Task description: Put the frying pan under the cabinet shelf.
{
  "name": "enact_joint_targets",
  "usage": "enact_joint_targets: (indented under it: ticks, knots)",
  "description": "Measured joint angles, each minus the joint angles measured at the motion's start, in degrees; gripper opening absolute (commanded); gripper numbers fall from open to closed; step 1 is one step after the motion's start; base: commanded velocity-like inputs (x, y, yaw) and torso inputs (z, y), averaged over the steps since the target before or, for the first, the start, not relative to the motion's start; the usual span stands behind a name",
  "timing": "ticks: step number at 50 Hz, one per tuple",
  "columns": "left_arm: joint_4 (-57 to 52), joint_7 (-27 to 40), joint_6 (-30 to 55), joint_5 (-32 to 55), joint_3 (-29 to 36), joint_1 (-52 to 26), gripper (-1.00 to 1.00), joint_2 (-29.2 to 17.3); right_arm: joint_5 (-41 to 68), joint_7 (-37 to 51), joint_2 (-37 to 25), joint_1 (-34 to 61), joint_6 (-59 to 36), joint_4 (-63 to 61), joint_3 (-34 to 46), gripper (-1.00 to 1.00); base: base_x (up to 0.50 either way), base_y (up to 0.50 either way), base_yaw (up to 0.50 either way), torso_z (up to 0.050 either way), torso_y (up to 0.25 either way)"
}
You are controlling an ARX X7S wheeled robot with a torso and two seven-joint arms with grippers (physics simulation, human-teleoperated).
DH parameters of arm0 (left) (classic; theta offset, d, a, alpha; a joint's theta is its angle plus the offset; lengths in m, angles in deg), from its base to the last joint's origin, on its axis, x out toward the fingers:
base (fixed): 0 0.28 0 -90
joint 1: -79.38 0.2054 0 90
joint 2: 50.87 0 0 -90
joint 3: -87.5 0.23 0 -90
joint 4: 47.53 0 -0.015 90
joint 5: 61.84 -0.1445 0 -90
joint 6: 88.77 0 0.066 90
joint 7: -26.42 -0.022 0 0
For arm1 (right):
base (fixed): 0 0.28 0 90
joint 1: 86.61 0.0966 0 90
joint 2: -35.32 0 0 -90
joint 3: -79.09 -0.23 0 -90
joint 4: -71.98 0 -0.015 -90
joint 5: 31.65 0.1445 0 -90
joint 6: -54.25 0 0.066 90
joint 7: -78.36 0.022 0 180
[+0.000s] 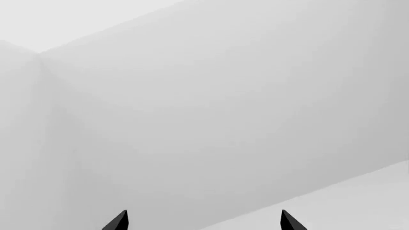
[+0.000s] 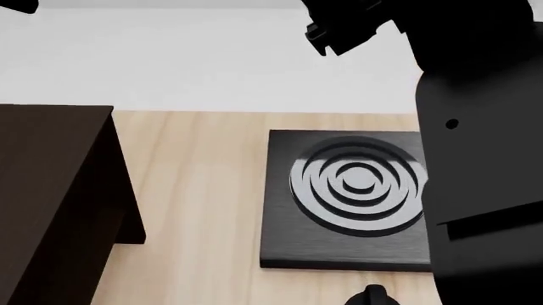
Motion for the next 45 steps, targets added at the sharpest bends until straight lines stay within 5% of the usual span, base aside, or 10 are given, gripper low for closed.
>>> enact_joint_targets:
  ticks: [20,45]
  knots:
    - [-0.2,0.4,0.3,0.8,-0.5,-0.2,1.00,-0.2,0.3,0.2,0.0,-0.5,-0.2,-0.2,-0.4,1.00,0.49,0.00,0.00,0.000,0.000]
    - [1.6,1.1,-1.3,1.1,-0.2,0.3,1.00,-0.4,0.5,2.6,-1.8,-8.6,-5.1,-5.4,-8.4,1.00,0.00,0.00,0.00,0.000,0.000]
